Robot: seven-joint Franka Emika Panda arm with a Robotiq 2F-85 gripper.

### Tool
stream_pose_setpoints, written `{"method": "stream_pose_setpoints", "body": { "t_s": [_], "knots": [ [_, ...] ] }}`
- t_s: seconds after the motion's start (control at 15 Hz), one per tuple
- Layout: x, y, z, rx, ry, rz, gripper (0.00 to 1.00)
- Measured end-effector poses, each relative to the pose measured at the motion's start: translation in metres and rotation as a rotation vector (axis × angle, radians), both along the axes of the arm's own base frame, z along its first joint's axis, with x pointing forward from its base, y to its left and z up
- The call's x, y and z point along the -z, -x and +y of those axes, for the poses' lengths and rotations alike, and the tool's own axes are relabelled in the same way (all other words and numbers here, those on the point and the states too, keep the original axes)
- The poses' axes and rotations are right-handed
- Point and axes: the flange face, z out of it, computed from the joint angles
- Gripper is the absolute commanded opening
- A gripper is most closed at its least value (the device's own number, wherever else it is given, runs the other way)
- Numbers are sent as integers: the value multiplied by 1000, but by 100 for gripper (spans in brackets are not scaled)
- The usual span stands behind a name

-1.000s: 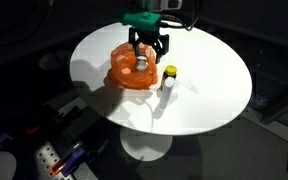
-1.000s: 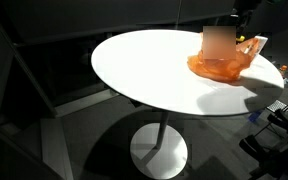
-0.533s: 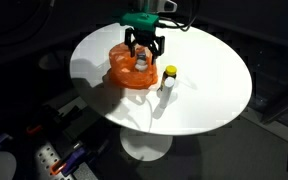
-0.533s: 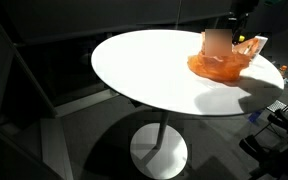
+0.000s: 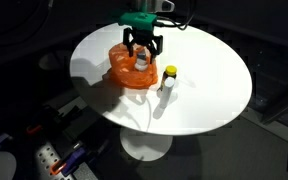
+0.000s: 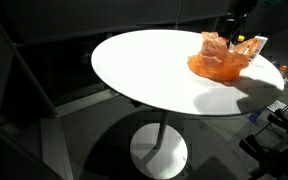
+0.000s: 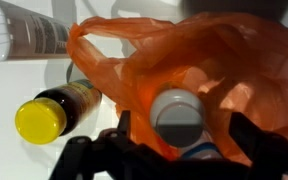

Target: Remove the white and orange bottle from the plastic bag and put it on the left side of the table

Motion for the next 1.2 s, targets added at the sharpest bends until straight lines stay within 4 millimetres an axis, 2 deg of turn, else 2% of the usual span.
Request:
{"method": "stream_pose_setpoints", "body": {
  "t_s": [0.07, 0.13, 0.27, 0.6, 0.73, 0.93, 1.2],
  "knots": [
    [1, -1, 1, -2, 0, -4, 95],
    [2, -1, 2, -4, 0, -8, 74],
    [6, -2, 3, -7, -1, -11, 68],
    [12, -3, 4, -10, -1, -10, 28],
    [6, -5, 4, -10, 0, -22, 19],
    [-8, -6, 4, -6, 1, -47, 19],
    [-47, -5, 1, 14, 6, -94, 19]
  ]
}}
